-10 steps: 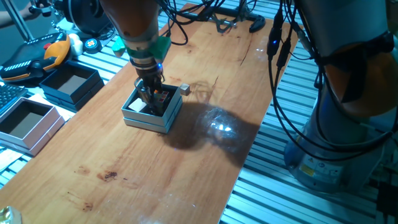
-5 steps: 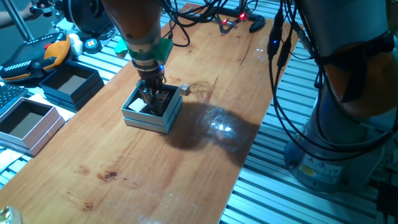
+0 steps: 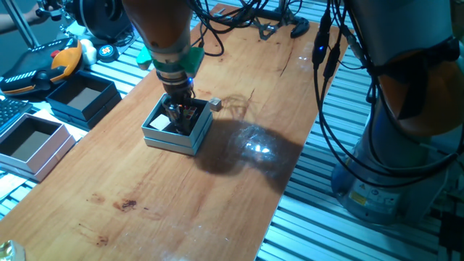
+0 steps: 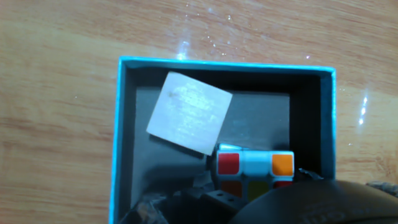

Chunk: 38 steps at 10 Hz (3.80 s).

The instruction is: Take everything out of the gift box

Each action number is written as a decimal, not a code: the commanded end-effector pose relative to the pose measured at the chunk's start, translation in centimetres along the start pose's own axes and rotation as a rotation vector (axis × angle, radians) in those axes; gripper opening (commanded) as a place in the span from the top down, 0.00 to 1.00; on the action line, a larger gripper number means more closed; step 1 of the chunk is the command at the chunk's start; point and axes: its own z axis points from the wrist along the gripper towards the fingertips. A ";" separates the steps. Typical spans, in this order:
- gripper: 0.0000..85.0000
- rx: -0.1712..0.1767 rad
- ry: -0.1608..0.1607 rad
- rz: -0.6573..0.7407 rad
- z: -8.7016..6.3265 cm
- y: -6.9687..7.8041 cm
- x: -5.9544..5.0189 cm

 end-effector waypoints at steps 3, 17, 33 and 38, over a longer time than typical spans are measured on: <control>0.27 -0.013 -0.003 0.001 0.1 0.1 0.1; 0.50 0.003 0.104 -0.053 -8.7 -4.1 -1.9; 0.24 -0.054 0.121 -0.016 -7.4 -2.2 -5.3; 0.24 -0.030 0.094 0.089 -5.4 0.8 -5.1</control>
